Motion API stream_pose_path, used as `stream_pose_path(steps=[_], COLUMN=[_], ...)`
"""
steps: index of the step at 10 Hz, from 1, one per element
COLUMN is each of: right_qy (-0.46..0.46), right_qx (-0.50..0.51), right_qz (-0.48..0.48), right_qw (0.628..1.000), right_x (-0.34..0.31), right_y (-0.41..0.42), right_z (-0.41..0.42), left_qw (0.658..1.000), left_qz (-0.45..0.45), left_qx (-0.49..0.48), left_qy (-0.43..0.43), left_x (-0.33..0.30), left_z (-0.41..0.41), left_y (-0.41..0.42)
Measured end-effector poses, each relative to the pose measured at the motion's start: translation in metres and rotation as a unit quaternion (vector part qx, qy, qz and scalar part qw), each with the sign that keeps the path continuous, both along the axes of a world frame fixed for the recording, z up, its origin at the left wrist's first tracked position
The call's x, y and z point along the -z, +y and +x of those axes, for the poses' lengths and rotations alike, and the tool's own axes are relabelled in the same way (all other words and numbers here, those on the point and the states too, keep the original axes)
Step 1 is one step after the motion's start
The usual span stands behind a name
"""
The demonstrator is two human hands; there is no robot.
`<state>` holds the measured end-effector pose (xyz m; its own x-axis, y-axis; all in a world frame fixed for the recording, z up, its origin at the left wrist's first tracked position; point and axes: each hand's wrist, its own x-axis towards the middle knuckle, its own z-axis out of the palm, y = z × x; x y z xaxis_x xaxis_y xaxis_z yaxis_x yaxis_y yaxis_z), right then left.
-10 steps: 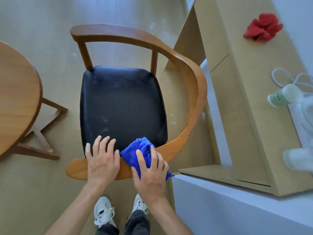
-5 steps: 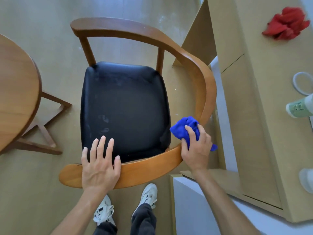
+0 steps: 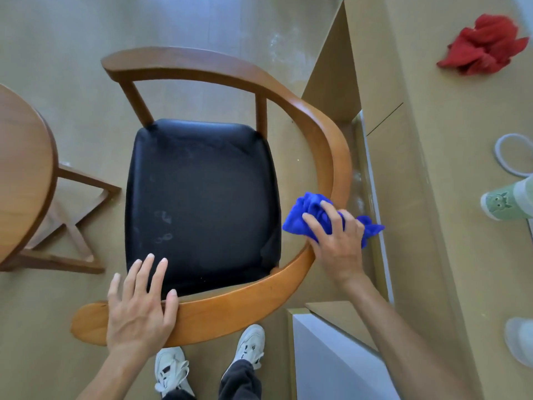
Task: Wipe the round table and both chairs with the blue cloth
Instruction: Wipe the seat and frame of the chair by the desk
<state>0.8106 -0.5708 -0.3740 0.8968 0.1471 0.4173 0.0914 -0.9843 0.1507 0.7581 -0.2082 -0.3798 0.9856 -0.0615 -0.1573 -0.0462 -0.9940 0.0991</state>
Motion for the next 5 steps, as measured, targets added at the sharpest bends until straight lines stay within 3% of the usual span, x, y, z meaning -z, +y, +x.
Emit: stream_pose_path(steps=[2, 3, 4, 5], right_qy=[0.004, 0.009, 0.012, 0.056], right_qx=[0.063, 0.122, 0.15, 0.076], right_qz=[0.043, 0.094, 0.122, 0.098], right_qw=[0.997, 0.988, 0.981, 0.991], right_x=[-0.028, -0.035, -0.019, 0.005], right_y=[-0.027, -0.013, 0.012, 0.037], right_z=[0.085, 0.082, 0.034, -0.029], left_qw=[1.0, 1.0, 1.0, 1.0], left_qz=[0.011, 0.006, -0.001, -0.004], left_qx=[0.006, 0.005, 0.012, 0.009], left_qy=[0.022, 0.01, -0.004, -0.008], left_x=[-0.005, -0.004, -0.002, 0.002], left_z=[0.002, 0.001, -0.002, -0.004], left_y=[0.0, 0.001, 0.003, 0.004])
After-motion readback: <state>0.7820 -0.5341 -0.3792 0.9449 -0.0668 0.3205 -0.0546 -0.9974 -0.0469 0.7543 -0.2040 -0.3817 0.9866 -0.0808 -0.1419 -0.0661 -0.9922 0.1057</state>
